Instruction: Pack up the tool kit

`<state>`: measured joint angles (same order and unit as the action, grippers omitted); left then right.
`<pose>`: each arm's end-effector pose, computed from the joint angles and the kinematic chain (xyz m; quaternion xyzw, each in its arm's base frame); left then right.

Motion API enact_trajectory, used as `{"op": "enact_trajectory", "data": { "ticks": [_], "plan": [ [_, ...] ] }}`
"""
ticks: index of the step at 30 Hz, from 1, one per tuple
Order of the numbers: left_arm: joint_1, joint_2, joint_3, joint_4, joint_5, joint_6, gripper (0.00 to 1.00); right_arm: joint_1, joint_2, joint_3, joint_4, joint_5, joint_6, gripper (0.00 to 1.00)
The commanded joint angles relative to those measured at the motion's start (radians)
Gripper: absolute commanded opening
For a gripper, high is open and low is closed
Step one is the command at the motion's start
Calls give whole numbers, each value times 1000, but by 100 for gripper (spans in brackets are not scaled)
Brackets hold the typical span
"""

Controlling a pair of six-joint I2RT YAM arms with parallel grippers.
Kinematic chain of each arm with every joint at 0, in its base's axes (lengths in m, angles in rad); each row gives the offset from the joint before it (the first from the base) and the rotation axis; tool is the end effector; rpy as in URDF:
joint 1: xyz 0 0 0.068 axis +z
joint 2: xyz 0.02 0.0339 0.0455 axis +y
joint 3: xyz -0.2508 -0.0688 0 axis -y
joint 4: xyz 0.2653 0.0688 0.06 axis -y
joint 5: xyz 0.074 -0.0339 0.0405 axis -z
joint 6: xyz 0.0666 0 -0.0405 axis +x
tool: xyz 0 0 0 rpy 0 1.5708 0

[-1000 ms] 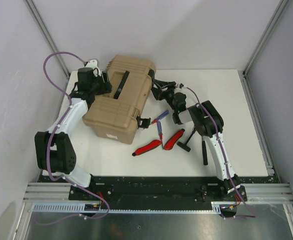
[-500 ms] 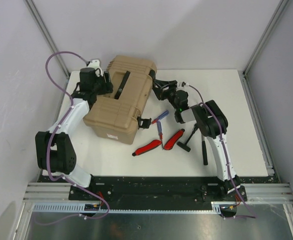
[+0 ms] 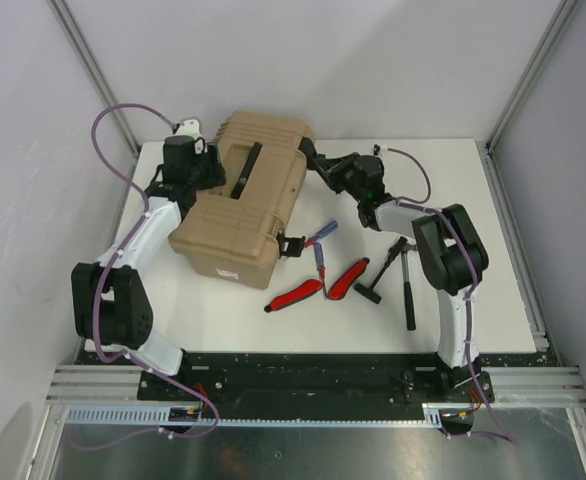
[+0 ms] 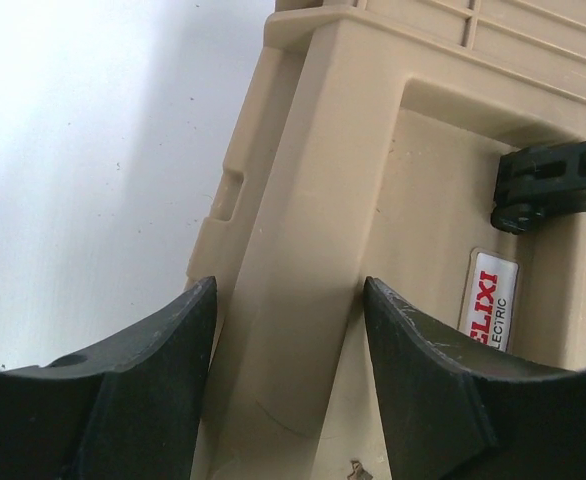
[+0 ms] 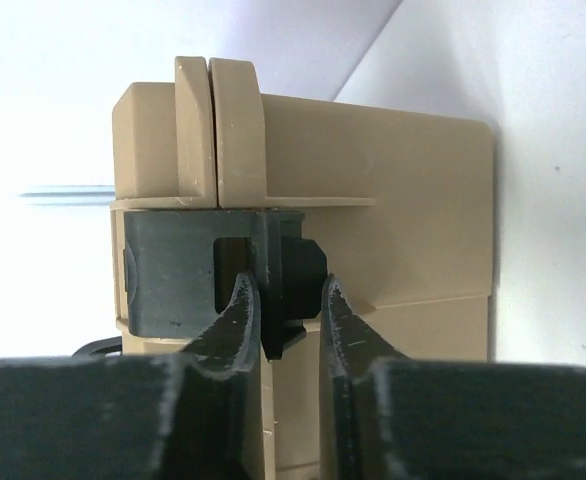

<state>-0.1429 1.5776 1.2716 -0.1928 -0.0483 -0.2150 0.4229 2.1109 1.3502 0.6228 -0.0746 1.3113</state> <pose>0.4124 -0.0561 0.2744 -0.0433 0.8585 -0.0704 0.5061 0.4736 0.2186 0.1699 0.3017 0.6910 0.5186 0.4032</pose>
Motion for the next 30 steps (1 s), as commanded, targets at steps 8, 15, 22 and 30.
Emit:
{"op": "enact_trajectory", "data": {
  "ticks": [8, 15, 22, 30],
  "plan": [
    [-95, 49, -20, -323, 68, -57, 63, 50, -259, 46, -452, 161, -203, 60],
    [-93, 38, 26, -342, 70, -73, 65, 28, -381, 46, -674, 282, -330, 75],
    [-93, -30, 119, -368, 69, -65, 74, 32, -449, 46, -652, 231, -493, 76],
    [-95, -139, 242, -374, 110, -43, 90, 73, -480, 38, -758, 153, -583, 73]
  ]
}}
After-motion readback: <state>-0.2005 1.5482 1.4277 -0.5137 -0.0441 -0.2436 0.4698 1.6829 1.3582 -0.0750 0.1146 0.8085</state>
